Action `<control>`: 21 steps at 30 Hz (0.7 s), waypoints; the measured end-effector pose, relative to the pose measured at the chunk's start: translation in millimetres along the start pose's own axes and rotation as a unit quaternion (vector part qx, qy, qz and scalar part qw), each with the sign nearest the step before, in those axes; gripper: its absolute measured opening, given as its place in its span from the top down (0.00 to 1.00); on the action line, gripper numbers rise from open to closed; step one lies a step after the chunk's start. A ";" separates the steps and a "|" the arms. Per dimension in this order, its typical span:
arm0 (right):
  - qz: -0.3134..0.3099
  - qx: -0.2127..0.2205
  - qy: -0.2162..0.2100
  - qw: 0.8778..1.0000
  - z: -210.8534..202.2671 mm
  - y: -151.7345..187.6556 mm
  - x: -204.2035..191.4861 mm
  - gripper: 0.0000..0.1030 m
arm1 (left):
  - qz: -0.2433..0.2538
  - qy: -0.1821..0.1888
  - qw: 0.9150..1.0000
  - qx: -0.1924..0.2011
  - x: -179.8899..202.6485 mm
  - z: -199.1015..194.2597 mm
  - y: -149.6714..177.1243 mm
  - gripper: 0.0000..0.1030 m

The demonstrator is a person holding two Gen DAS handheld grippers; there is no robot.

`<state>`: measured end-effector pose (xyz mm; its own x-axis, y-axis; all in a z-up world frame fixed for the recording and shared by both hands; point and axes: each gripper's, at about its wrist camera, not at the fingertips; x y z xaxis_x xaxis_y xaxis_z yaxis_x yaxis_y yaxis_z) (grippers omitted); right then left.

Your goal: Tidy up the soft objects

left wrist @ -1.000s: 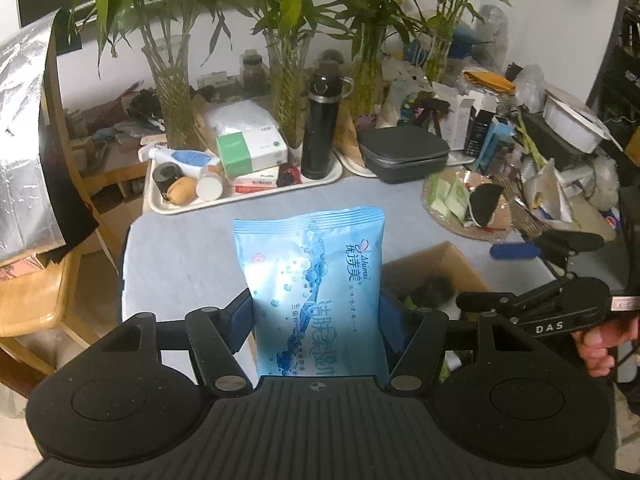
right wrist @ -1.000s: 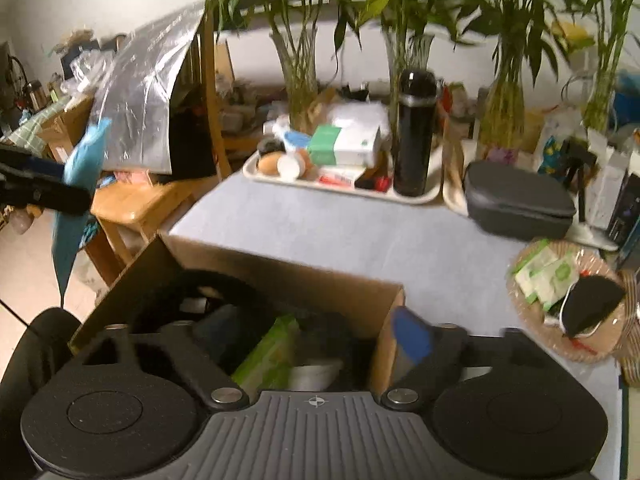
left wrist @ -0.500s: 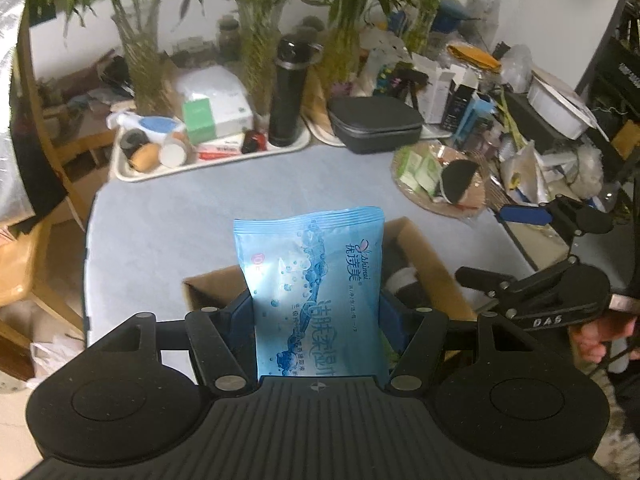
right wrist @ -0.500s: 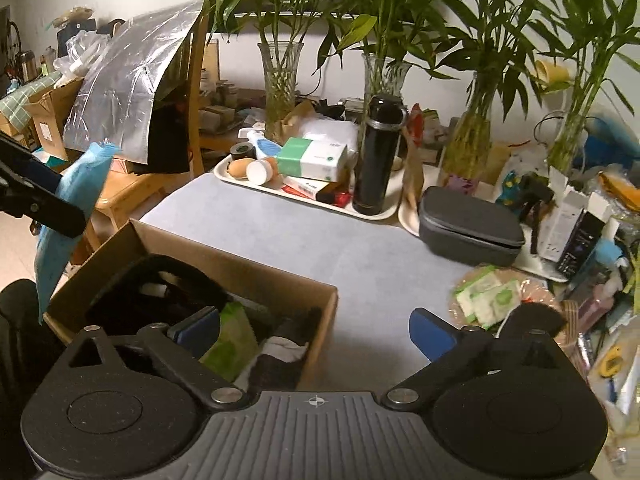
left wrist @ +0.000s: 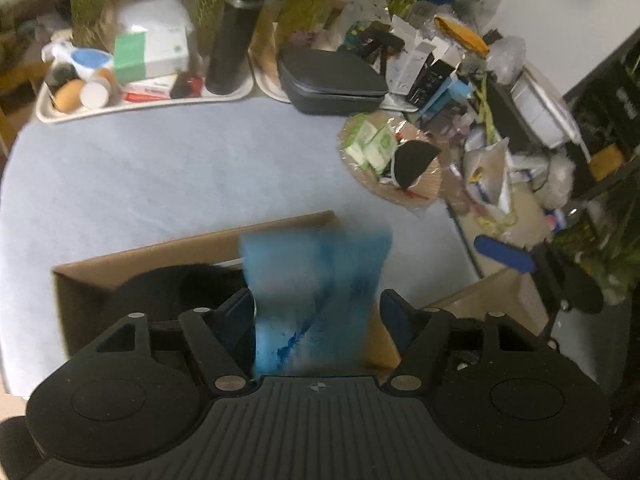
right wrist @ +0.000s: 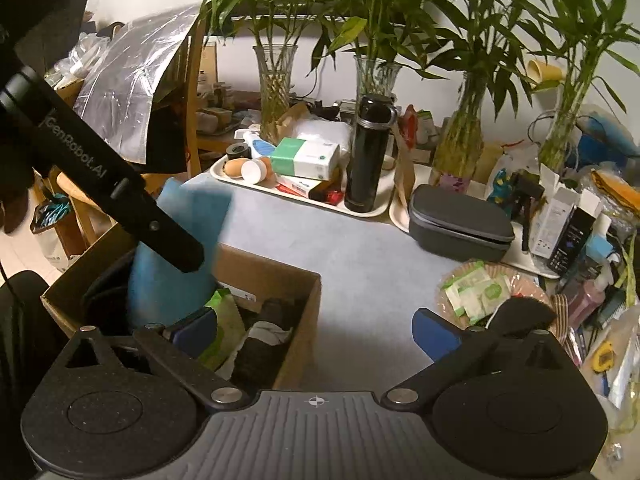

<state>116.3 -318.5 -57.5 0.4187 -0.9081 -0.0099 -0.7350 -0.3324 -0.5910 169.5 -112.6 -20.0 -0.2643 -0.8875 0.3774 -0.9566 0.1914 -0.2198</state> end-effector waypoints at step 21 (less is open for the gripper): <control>0.009 -0.017 -0.018 1.000 5.4 0.6 -38.8 0.00 | -0.020 -0.091 0.989 0.114 -36.8 -47.3 55.0 0.21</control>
<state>102.5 -282.1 -61.8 0.4241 -0.9043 -0.0493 -0.7600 -0.3258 -0.5624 120.8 -49.6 -3.4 -0.1796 -0.9572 0.2270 -0.9077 0.0723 -0.4133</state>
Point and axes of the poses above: each gripper's, at about its wrist camera, not at the fingertips, and z roughly the way its jaws point, x to its right, y to its underside, and after that the axes turned 11 degrees about -x, right-handed
